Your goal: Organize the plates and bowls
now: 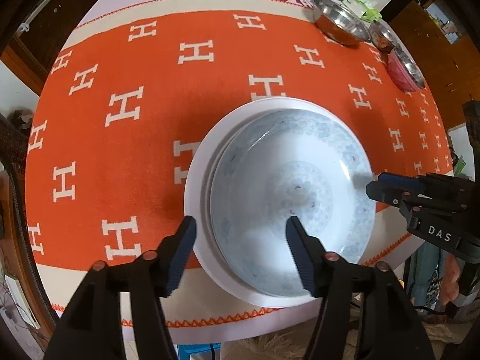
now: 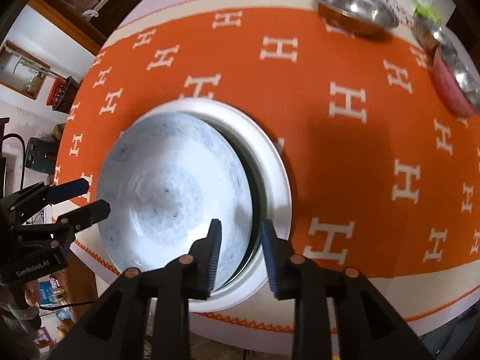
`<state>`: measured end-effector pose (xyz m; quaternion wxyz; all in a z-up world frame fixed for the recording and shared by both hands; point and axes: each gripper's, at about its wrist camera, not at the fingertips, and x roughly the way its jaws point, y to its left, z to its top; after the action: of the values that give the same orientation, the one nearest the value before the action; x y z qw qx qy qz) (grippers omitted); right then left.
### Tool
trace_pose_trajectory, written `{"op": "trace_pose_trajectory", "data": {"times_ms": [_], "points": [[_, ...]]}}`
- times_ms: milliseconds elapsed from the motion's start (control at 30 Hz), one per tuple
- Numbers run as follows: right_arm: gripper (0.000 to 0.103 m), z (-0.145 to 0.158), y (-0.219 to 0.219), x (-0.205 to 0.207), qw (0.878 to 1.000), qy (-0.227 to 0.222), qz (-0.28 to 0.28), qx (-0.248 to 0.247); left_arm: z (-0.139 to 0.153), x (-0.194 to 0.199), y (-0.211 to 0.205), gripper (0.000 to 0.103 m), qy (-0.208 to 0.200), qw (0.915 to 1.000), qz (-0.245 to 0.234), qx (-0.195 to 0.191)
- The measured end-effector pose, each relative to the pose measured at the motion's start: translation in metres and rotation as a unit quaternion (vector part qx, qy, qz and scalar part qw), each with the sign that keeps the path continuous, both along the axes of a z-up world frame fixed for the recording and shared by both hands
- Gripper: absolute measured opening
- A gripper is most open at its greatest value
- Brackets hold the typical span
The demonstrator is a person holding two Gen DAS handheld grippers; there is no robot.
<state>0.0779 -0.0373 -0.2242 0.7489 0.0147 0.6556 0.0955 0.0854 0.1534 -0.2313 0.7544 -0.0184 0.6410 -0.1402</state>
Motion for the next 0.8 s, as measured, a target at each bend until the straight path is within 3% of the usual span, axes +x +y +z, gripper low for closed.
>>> {"op": "trace_pose_trajectory", "data": {"times_ms": [367,800], "points": [[0.029,0.016,-0.01,-0.016,1.0,-0.006,-0.001,0.022,0.034,-0.015,-0.018,0.074,-0.03,0.9992,-0.007,-0.024],[0.029,0.044,-0.04,-0.032,0.998,-0.033,-0.001,0.053,0.075,-0.022,-0.057,0.081,-0.081,0.9964,-0.004,-0.024]]}}
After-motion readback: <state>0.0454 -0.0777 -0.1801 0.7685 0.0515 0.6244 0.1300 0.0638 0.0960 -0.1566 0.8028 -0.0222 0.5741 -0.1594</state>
